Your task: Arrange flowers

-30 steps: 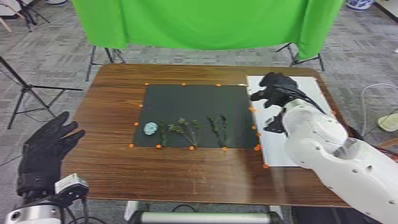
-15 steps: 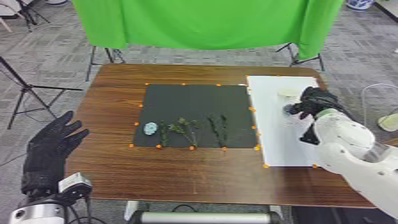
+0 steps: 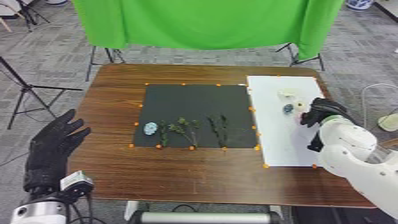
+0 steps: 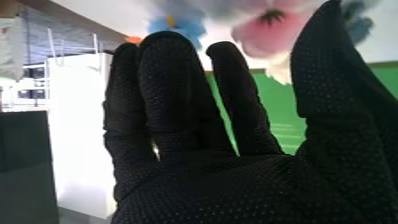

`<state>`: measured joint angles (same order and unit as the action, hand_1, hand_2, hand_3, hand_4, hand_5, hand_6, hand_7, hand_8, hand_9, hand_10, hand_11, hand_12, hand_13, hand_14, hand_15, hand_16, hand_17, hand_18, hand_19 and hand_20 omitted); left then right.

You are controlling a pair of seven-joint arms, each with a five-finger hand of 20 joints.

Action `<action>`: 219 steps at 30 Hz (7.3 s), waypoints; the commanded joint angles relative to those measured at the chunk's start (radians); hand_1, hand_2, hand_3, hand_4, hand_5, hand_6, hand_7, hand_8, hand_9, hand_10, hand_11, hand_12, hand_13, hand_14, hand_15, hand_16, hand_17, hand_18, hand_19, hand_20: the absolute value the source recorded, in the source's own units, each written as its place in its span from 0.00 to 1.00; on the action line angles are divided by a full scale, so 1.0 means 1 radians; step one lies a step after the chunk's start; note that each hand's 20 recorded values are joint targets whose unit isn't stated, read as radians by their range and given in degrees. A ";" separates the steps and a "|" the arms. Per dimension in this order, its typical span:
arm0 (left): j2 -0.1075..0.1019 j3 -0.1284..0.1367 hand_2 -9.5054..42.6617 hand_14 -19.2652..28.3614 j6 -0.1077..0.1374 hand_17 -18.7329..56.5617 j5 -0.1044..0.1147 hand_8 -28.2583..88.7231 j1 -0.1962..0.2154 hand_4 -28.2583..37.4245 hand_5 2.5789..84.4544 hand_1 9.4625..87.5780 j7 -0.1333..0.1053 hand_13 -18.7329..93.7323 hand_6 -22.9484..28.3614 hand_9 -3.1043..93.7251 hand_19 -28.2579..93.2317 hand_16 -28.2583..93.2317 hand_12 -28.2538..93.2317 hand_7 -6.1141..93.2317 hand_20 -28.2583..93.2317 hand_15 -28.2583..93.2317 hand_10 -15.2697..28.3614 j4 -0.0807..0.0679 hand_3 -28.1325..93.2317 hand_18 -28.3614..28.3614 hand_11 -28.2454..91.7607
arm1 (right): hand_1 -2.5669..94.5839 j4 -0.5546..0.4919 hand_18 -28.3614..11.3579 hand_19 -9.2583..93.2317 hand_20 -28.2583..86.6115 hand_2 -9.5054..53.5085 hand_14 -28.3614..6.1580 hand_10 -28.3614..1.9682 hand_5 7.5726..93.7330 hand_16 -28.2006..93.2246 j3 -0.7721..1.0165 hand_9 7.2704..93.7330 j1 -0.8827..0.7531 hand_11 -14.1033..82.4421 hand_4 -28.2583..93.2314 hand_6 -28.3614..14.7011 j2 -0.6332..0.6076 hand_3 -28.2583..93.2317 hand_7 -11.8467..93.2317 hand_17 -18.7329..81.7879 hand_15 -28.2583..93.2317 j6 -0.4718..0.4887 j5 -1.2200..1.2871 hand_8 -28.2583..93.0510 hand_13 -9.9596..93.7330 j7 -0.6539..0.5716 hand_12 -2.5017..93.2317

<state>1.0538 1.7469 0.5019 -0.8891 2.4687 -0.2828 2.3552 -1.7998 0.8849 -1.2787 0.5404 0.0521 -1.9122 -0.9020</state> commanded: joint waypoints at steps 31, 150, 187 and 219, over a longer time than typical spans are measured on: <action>0.021 -0.002 0.36 0.93 -0.039 0.12 -0.016 0.14 -0.019 0.06 0.42 0.19 0.028 0.40 0.62 0.38 0.71 0.15 0.30 0.23 0.21 0.63 0.77 -0.012 0.90 0.90 0.46 | 0.36 0.032 0.13 0.93 0.36 0.00 0.47 0.35 0.43 0.30 -0.219 0.57 0.128 0.44 0.00 0.64 0.029 0.97 0.29 0.38 0.95 -0.047 -0.040 0.11 0.70 -0.010 0.16; 0.068 0.028 0.40 0.94 -0.245 0.12 -0.114 0.17 -0.190 0.09 0.41 0.17 0.323 0.40 0.64 0.37 0.69 0.17 0.31 0.17 0.24 0.60 0.80 -0.074 0.88 0.90 0.42 | 0.47 0.319 0.24 0.91 0.42 0.00 0.65 0.75 0.75 0.35 -0.685 0.91 0.504 0.31 0.00 0.72 0.796 0.92 0.41 0.41 0.90 -0.380 -0.108 0.17 0.77 0.045 0.35; 0.070 0.012 0.41 0.94 -0.231 0.12 -0.106 0.17 -0.182 0.10 0.41 0.17 0.293 0.40 0.64 0.37 0.69 0.18 0.32 0.17 0.25 0.59 0.80 -0.079 0.88 0.90 0.40 | 0.33 0.287 0.27 0.90 0.45 0.00 0.58 0.71 0.40 0.29 -0.550 0.40 0.445 0.29 0.00 0.68 0.790 1.00 0.37 0.35 0.89 -0.238 0.088 0.07 0.65 0.148 0.14; 0.030 -0.039 0.34 0.94 0.003 0.13 0.028 0.14 0.096 0.10 0.42 0.19 -0.092 0.42 0.63 0.39 0.72 0.15 0.30 0.23 0.23 0.65 0.77 -0.028 0.92 0.92 0.46 | 0.25 -0.244 0.17 0.88 0.51 0.24 0.42 0.47 0.47 0.30 -0.182 0.53 0.277 0.32 0.01 0.58 0.346 0.99 0.29 0.33 0.90 -0.313 0.250 0.11 0.65 0.371 0.15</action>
<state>1.0906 1.7314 0.4781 -0.8795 2.5518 -0.3441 2.3263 -1.9502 0.5906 -0.8037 1.1023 -0.1263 -1.6995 -0.5461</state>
